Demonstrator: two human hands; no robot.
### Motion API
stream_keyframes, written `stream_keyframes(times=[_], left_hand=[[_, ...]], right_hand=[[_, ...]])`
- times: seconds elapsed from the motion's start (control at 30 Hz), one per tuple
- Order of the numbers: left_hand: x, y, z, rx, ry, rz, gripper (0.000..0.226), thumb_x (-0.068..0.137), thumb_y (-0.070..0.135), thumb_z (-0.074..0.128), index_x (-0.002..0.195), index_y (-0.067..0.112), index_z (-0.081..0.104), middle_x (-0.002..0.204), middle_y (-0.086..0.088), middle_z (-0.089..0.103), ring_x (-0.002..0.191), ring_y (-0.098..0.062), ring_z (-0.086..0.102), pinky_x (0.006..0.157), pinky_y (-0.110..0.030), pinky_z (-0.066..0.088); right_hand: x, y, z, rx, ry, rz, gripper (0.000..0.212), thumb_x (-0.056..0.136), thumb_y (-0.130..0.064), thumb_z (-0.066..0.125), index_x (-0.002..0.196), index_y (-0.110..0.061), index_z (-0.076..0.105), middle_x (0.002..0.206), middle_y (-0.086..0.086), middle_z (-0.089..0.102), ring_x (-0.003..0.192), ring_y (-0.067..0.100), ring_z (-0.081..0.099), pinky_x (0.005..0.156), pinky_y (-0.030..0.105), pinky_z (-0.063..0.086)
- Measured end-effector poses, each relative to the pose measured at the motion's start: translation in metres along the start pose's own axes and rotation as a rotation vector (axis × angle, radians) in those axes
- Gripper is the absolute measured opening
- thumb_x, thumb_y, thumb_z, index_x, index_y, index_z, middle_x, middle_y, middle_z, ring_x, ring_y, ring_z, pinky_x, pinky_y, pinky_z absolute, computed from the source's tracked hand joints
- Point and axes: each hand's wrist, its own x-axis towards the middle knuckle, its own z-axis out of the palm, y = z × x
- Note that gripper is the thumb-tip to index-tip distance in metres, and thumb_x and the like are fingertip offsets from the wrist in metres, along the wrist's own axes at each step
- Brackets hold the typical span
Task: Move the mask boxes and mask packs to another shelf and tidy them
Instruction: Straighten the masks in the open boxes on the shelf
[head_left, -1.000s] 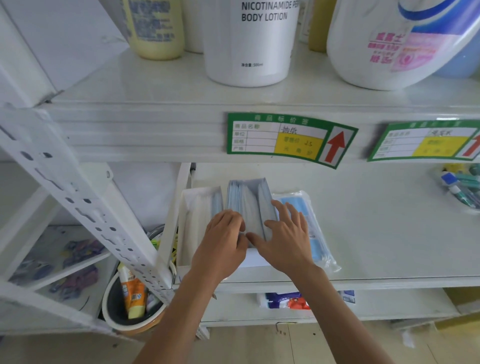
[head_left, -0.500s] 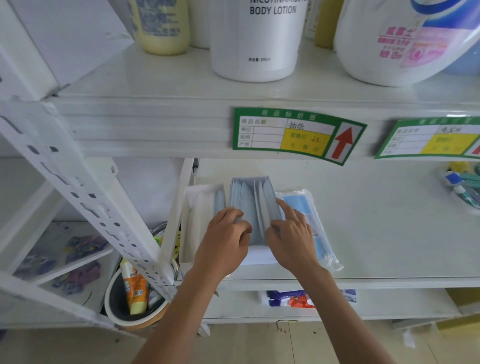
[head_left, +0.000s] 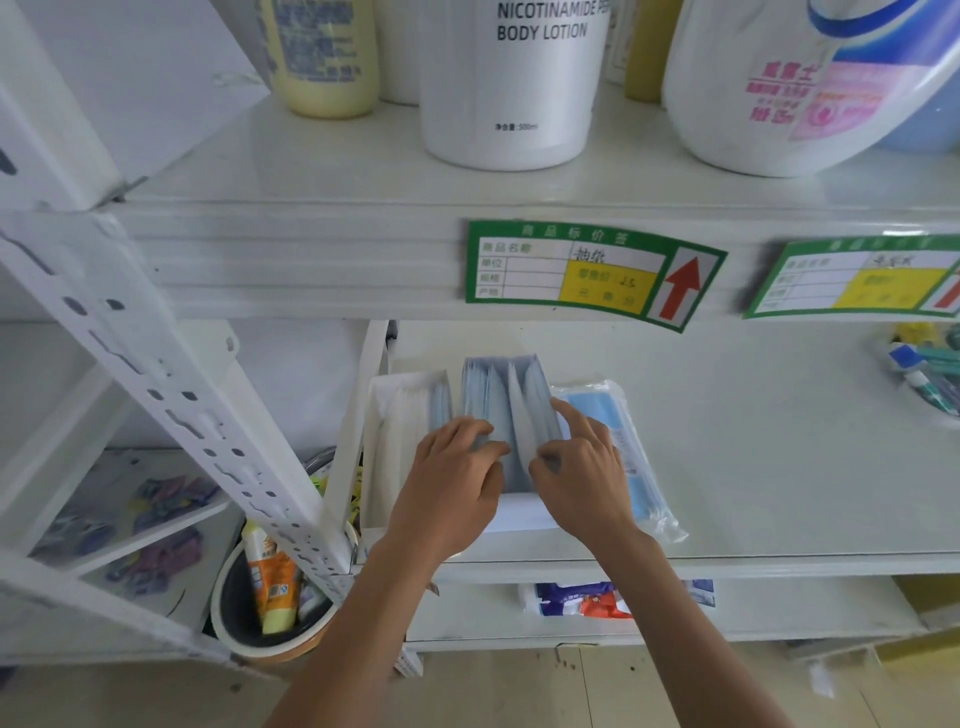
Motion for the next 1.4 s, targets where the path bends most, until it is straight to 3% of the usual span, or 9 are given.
stream_keyframes(times=[0.2,0.33,0.4,0.5,0.6,0.73,1.0,1.17,1.4], left_hand=[[-0.013,0.01,-0.021,-0.126,0.258,0.016,0.027,0.096,0.017,0.048,0.118,0.018,0.064,0.117,0.006,0.062,0.102,-0.014,0.058,0.088,-0.03,0.05],[-0.03,0.004,-0.033,-0.011,0.197,-0.101,0.036,0.093,0.017,0.056,0.128,0.02,0.055,0.111,0.006,0.064,0.088,-0.015,0.06,0.074,-0.032,0.053],[-0.038,-0.002,-0.036,0.052,0.109,-0.175,0.038,0.096,0.022,0.055,0.135,0.021,0.051,0.111,0.006,0.065,0.089,-0.017,0.061,0.079,-0.034,0.052],[-0.047,-0.009,-0.036,0.201,-0.025,-0.2,0.03,0.102,0.031,0.042,0.13,0.025,0.052,0.115,0.007,0.062,0.103,-0.017,0.057,0.096,-0.032,0.045],[-0.051,-0.009,-0.037,0.29,-0.044,-0.247,0.034,0.103,0.04,0.03,0.126,0.027,0.052,0.118,0.004,0.059,0.108,-0.021,0.052,0.1,-0.033,0.041],[-0.054,-0.01,-0.037,0.336,-0.009,-0.297,0.041,0.104,0.046,0.03,0.128,0.024,0.056,0.123,-0.003,0.06,0.112,-0.025,0.054,0.103,-0.039,0.041],[-0.06,-0.009,-0.035,0.297,-0.05,-0.366,0.044,0.104,0.049,0.02,0.122,0.028,0.054,0.137,0.001,0.051,0.132,-0.021,0.044,0.119,-0.042,0.025],[-0.061,-0.008,-0.037,0.225,0.002,-0.386,0.033,0.103,0.039,0.034,0.119,0.019,0.055,0.133,-0.003,0.052,0.127,-0.022,0.046,0.113,-0.035,0.036],[-0.061,-0.007,-0.039,-0.004,0.066,-0.425,0.042,0.103,0.018,0.042,0.144,0.015,0.043,0.139,-0.006,0.052,0.132,-0.023,0.047,0.112,-0.036,0.042]], right_hand=[[0.002,-0.006,-0.005,0.285,0.086,0.092,0.019,0.088,-0.018,0.062,0.078,-0.018,0.078,0.157,-0.008,0.038,0.142,0.012,0.025,0.102,0.025,0.027],[0.002,-0.009,-0.016,0.248,0.153,0.096,0.015,0.089,-0.02,0.065,0.086,-0.021,0.079,0.15,-0.007,0.048,0.139,0.015,0.031,0.104,0.025,0.028],[0.001,-0.013,-0.023,0.227,0.174,0.111,0.016,0.089,-0.02,0.064,0.085,-0.021,0.08,0.141,-0.007,0.057,0.13,0.018,0.044,0.101,0.03,0.04],[0.0,-0.018,-0.034,0.282,0.246,0.151,0.015,0.088,-0.018,0.062,0.084,-0.016,0.077,0.109,-0.003,0.074,0.092,0.022,0.066,0.074,0.031,0.053],[0.001,-0.021,-0.048,0.342,0.272,0.18,0.018,0.089,-0.019,0.058,0.08,-0.02,0.073,0.072,-0.005,0.069,0.069,0.016,0.062,0.061,0.022,0.041],[0.0,-0.025,-0.064,0.407,0.295,0.167,0.028,0.089,-0.017,0.056,0.065,-0.027,0.065,0.053,-0.014,0.057,0.055,0.007,0.052,0.057,0.026,0.037],[-0.006,-0.052,-0.074,0.601,0.308,0.096,0.021,0.088,-0.016,0.057,0.08,-0.017,0.077,0.077,-0.012,0.074,0.072,0.005,0.065,0.063,0.023,0.051],[-0.001,-0.091,-0.059,0.363,0.106,-0.032,0.031,0.079,-0.017,0.056,0.05,-0.008,0.05,0.043,-0.002,0.038,0.045,0.013,0.033,0.041,0.019,0.028],[0.009,-0.118,-0.031,0.276,-0.018,-0.054,0.034,0.076,-0.013,0.056,0.053,0.004,0.038,0.048,0.007,0.028,0.049,0.017,0.02,0.038,0.022,0.019]])
